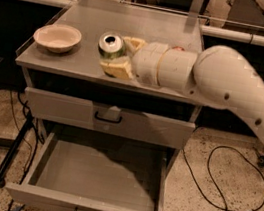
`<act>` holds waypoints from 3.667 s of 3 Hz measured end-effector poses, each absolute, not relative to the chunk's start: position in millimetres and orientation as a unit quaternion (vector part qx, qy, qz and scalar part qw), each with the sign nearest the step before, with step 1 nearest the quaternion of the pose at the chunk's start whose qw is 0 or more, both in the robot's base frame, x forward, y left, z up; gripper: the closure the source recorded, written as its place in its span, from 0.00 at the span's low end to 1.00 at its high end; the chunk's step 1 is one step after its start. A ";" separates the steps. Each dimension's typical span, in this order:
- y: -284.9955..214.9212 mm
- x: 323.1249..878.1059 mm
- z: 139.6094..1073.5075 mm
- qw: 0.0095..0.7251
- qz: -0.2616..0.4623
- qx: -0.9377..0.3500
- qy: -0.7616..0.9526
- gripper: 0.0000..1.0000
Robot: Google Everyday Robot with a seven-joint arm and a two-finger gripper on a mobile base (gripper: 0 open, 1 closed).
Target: Pick green can from middle drawer and place on counter
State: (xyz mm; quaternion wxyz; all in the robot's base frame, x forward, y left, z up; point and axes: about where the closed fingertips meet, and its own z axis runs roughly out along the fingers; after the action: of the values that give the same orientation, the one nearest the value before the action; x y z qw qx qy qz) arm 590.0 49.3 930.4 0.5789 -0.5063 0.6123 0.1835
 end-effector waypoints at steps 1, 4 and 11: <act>50.6 599.1 951.6 0.588 0.179 -0.508 0.604 1.00; 17.6 665.6 965.4 0.570 0.185 -0.492 0.632 1.00; 26.4 712.2 878.4 0.454 0.283 -0.484 0.692 0.58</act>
Offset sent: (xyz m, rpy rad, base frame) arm 0.0408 -0.0232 0.0284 0.0124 -0.0179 -0.0451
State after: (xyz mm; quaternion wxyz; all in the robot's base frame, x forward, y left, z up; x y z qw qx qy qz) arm 712.2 26.4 878.4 0.4543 -0.4843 0.6920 0.2833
